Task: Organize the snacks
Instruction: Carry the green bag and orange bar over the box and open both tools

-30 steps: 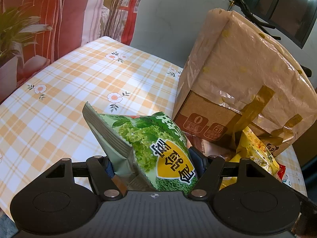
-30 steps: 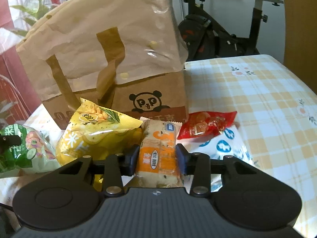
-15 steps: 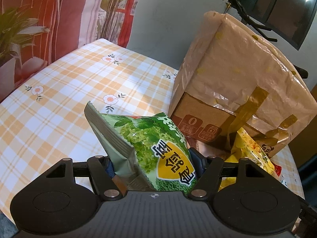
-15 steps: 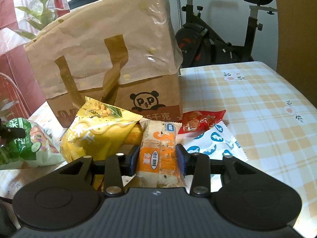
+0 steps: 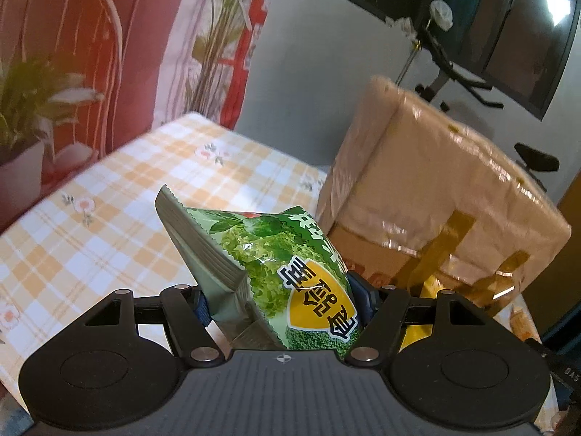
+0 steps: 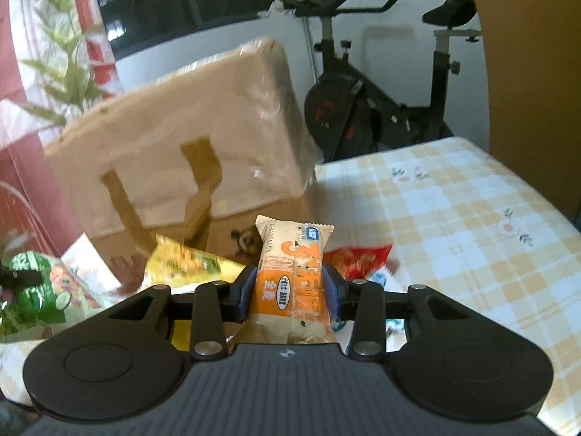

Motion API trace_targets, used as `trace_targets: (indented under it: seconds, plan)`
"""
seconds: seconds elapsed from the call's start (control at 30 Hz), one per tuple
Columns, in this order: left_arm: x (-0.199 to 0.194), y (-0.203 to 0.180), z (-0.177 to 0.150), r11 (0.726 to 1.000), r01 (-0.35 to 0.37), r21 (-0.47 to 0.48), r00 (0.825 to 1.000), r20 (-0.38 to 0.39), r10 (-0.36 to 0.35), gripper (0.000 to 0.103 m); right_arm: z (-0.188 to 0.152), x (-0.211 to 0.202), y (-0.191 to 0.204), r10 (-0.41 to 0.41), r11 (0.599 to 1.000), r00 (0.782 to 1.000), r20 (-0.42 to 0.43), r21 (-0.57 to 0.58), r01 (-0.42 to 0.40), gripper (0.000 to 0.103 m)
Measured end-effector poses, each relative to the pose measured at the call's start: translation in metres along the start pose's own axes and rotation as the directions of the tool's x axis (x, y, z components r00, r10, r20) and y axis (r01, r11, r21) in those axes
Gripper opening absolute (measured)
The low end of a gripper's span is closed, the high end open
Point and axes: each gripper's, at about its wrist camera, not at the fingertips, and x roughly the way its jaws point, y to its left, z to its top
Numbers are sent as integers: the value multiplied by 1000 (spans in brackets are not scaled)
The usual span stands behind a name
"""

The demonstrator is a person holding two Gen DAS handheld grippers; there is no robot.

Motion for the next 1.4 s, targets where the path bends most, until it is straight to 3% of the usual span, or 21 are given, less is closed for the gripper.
trace_targets:
  seconds: [0.37,0.6,0.8,1.07,1.4]
  plan:
    - [-35,3,35,999,-39,-9,985,170,40,72,40,-24,-10,-27,999,990,141,45,21,41]
    - [-59,-15,72,999,-23,43,950,313,9,72,74,-38,-3,-33,998,961,273,-40,45,41]
    - [-71,-48,106,993,30,116,911,406,-75,72,107,-42,3,-4,996,933,359,-85,37,41]
    - [-49,-113,127,962,108,252,885,417,-208,72,143,-25,24,81,991,922,379,-133,-32,41]
    - [13,-166,121,926,131,354,910,328,-255,72,154,28,67,158,970,951,265,-223,-99,41]
